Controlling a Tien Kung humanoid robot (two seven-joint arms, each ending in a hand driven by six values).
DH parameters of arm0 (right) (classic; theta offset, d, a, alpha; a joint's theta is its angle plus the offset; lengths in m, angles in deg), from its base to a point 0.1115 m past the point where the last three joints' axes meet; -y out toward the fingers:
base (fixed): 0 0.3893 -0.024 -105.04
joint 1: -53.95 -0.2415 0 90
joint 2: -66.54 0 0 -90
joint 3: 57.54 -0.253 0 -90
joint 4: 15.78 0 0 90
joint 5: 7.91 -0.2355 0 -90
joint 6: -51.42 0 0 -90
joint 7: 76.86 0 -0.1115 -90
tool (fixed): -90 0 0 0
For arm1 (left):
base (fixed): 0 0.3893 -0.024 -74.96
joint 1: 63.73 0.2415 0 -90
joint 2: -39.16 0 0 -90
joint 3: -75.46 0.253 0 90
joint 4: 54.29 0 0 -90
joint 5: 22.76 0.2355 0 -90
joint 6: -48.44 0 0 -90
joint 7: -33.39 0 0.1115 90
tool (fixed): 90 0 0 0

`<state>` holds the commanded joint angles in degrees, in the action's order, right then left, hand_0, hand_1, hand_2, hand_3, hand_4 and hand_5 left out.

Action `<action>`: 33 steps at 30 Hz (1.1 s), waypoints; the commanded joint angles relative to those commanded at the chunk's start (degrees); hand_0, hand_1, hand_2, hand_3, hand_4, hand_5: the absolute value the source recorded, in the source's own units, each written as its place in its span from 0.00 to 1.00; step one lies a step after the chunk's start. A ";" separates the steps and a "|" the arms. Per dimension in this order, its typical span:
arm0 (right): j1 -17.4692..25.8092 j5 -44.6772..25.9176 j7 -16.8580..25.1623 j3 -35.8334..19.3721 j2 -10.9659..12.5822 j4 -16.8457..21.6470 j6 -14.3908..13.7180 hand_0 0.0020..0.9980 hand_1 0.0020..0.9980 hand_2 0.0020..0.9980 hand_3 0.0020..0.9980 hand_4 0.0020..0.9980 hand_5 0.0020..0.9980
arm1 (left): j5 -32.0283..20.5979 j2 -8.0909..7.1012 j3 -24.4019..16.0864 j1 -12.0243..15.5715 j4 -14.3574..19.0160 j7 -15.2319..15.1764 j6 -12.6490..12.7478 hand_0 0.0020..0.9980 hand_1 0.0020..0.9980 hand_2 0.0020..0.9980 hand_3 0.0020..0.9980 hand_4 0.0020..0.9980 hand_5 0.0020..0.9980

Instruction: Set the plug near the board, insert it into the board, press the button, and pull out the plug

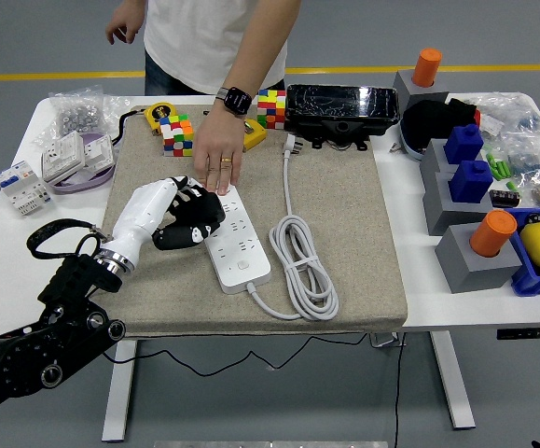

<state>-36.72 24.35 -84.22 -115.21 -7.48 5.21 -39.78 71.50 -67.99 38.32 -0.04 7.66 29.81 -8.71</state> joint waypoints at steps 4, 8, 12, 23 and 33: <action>0.01 0.05 -0.01 -0.13 -0.07 -0.03 0.00 0.58 0.67 0.68 0.62 0.99 0.52 | 0.35 -0.98 -0.99 0.96 -0.58 -0.05 -0.54 0.31 0.41 0.41 0.49 0.62 0.00; 0.03 0.05 -0.01 -0.20 -0.17 0.00 0.01 0.58 0.67 0.68 0.62 0.99 0.52 | -0.31 -1.76 -1.15 1.68 -1.96 -0.09 -1.37 0.32 0.42 0.43 0.51 0.63 0.00; 0.01 0.06 0.02 -0.16 -0.20 0.04 0.00 0.58 0.67 0.68 0.62 0.99 0.52 | -1.88 -1.83 -0.99 1.98 -3.13 -0.58 -2.17 0.40 0.50 0.54 0.56 0.65 0.03; 0.00 0.10 -0.02 -0.17 -0.18 0.04 -0.01 0.58 0.67 0.68 0.62 0.99 0.52 | -2.89 -1.81 -1.50 2.46 -4.41 0.14 -3.66 0.51 0.59 0.59 0.60 0.71 0.09; 0.03 0.15 -0.04 -0.22 -0.14 0.10 -0.04 0.58 0.67 0.68 0.62 0.99 0.52 | -2.08 -2.21 -2.99 3.47 -3.49 1.54 -5.02 0.61 0.69 0.69 0.74 0.93 0.30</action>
<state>-36.70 24.49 -84.26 -115.43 -7.61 5.32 -39.82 69.42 -70.19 35.33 3.43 4.17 31.35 -13.73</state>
